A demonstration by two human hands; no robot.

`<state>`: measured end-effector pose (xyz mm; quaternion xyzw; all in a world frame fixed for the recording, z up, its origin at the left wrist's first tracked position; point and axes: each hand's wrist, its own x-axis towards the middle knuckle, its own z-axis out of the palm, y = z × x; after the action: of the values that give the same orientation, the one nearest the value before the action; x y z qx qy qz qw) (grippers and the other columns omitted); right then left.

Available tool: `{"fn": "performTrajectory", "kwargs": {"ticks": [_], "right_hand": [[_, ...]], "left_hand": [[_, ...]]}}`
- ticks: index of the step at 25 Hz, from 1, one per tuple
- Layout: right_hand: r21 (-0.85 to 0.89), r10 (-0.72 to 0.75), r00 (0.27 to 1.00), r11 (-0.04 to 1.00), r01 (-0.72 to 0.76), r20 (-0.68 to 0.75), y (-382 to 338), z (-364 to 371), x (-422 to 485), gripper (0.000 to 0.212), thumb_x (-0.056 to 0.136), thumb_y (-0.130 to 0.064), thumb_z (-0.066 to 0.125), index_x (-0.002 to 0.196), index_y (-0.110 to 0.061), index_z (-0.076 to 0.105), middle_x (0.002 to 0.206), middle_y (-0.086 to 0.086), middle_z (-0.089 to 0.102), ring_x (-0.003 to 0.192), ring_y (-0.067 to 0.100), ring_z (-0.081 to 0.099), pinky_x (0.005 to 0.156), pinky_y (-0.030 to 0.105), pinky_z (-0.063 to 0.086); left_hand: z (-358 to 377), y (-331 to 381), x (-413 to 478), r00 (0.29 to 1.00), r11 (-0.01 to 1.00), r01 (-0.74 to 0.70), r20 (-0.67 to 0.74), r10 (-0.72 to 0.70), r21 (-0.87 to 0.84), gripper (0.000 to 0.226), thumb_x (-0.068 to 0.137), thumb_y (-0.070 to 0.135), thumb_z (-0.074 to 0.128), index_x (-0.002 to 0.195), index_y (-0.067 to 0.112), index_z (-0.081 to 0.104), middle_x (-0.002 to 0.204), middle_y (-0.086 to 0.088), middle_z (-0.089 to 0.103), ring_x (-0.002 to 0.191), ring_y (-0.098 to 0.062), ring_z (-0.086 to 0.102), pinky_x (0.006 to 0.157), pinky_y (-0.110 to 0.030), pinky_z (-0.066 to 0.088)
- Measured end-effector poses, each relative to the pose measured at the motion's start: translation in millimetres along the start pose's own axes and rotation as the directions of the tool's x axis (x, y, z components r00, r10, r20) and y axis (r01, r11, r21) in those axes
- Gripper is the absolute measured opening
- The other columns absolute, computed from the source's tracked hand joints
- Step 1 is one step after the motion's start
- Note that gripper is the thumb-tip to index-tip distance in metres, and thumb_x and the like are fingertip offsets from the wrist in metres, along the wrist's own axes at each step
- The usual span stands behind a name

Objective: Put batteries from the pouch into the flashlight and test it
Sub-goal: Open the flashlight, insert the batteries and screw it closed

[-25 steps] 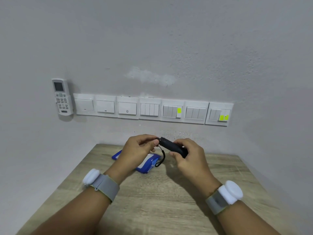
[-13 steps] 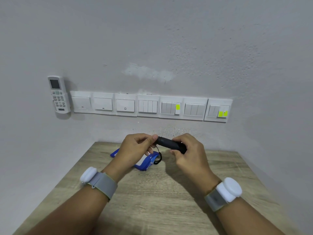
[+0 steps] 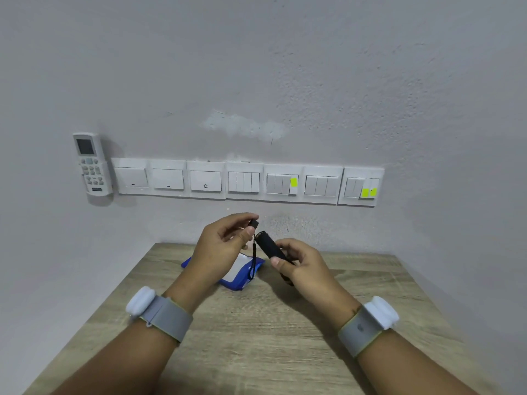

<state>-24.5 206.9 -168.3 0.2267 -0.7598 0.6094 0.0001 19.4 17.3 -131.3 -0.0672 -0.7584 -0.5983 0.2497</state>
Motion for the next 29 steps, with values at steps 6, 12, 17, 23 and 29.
{"fn": "performTrajectory", "kwargs": {"ticks": [6, 12, 17, 23, 29], "right_hand": [[-0.019, -0.080, 0.996, 0.997, 0.079, -0.030, -2, 4, -2, 0.023, 0.090, -0.013, 0.073, 0.101, -0.033, 0.071, 0.101, -0.006, 0.075, 0.098, 0.010, 0.067, 0.087, 0.022, 0.050], [-0.124, -0.167, 0.979, 0.980, 0.153, -0.113, -3, 4, -5, 0.027, 0.086, -0.008, 0.074, 0.105, -0.028, 0.071, 0.099, -0.011, 0.073, 0.093, -0.003, 0.064, 0.081, 0.008, 0.045], [-0.196, -0.217, 0.964, 0.963, 0.186, -0.152, -2, 5, -5, 0.026, 0.085, -0.011, 0.075, 0.108, -0.024, 0.074, 0.102, -0.009, 0.073, 0.099, 0.006, 0.065, 0.085, 0.015, 0.049], [-0.139, -0.195, 0.967, 0.975, 0.173, -0.165, -5, 6, -6, 0.026, 0.084, -0.009, 0.075, 0.104, -0.026, 0.073, 0.098, -0.009, 0.074, 0.093, 0.001, 0.066, 0.078, 0.007, 0.045], [-0.117, -0.158, 0.963, 0.984, 0.135, -0.218, -9, 3, -6, 0.028, 0.087, -0.011, 0.074, 0.097, -0.036, 0.067, 0.095, -0.013, 0.072, 0.088, -0.005, 0.063, 0.073, 0.005, 0.044]], "left_hand": [[-1, 0, 2, 0.999, 0.994, 0.032, 0.002, -0.032, 0.108, 0.031, 0.092, 0.008, 0.076, 0.098, 0.039, 0.080, 0.093, 0.022, 0.079, 0.094, 0.002, 0.072, 0.087, -0.018, 0.057], [-3, 3, 1, 0.998, 0.987, 0.064, -0.017, -0.062, 0.148, 0.028, 0.086, 0.014, 0.082, 0.093, 0.041, 0.079, 0.091, 0.018, 0.080, 0.090, 0.004, 0.072, 0.085, -0.016, 0.055], [-4, 7, 1, 0.998, 0.987, 0.061, -0.030, -0.057, 0.150, 0.031, 0.085, 0.013, 0.083, 0.091, 0.043, 0.078, 0.093, 0.016, 0.080, 0.089, 0.004, 0.072, 0.082, -0.014, 0.056], [-4, 3, 1, 1.000, 0.992, 0.017, 0.013, -0.019, 0.127, 0.042, 0.091, 0.000, 0.075, 0.103, 0.041, 0.079, 0.105, 0.009, 0.079, 0.100, -0.005, 0.074, 0.094, -0.024, 0.057], [-7, -2, 5, 1.000, 0.992, 0.019, -0.019, -0.017, 0.127, 0.028, 0.100, 0.000, 0.061, 0.098, 0.024, 0.073, 0.091, 0.005, 0.078, 0.086, -0.011, 0.076, 0.083, -0.037, 0.063]]}}
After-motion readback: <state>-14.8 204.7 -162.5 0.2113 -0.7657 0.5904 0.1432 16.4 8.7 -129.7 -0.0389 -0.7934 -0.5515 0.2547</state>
